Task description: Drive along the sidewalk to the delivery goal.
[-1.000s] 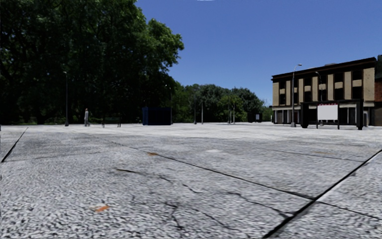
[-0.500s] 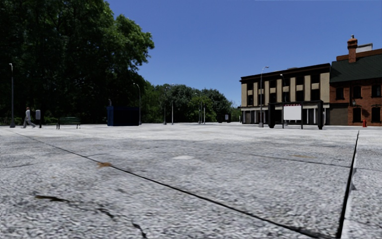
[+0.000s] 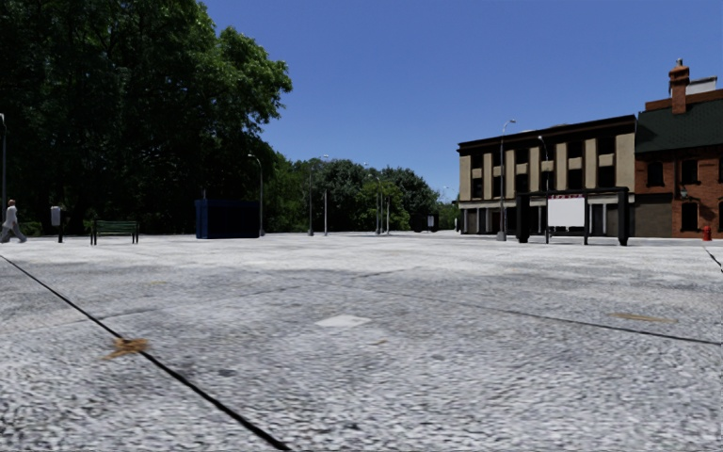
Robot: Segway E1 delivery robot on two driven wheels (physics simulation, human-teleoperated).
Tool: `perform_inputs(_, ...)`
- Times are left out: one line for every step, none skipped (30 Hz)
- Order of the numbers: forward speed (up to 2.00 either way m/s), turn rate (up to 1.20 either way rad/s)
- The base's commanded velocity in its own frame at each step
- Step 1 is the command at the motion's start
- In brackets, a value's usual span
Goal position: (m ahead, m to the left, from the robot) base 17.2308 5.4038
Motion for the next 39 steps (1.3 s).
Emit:
perform_inputs(2.0,0.0)
perform_inputs(2.0,0.0)
perform_inputs(2.0,0.0)
perform_inputs(2.0,0.0)
perform_inputs(2.0,0.0)
perform_inputs(2.0,0.0)
perform_inputs(2.0,0.0)
perform_inputs(2.0,0.0)
perform_inputs(2.0,0.0)
perform_inputs(2.0,0.0)
perform_inputs(2.0,0.0)
perform_inputs(2.0,0.0)
perform_inputs(2.0,0.0)
perform_inputs(2.0,0.0)
perform_inputs(2.0,0.0)
perform_inputs(2.0,0.0)
perform_inputs(2.0,0.0)
perform_inputs(2.0,0.0)
perform_inputs(2.0,0.0)
perform_inputs(2.0,0.0)
perform_inputs(2.0,0.0)
perform_inputs(2.0,0.0)
perform_inputs(2.0,0.0)
perform_inputs(2.0,0.0)
perform_inputs(2.0,0.0)
perform_inputs(2.0,0.0)
perform_inputs(2.0,0.0)
perform_inputs(2.0,0.0)
perform_inputs(2.0,0.0)
perform_inputs(2.0,0.0)
perform_inputs(2.0,0.0)
perform_inputs(2.0,0.0)
perform_inputs(2.0,0.0)
perform_inputs(2.0,0.0)
perform_inputs(2.0,0.0)
perform_inputs(2.0,0.0)
perform_inputs(2.0,0.0)
perform_inputs(2.0,0.0)
perform_inputs(2.0,0.0)
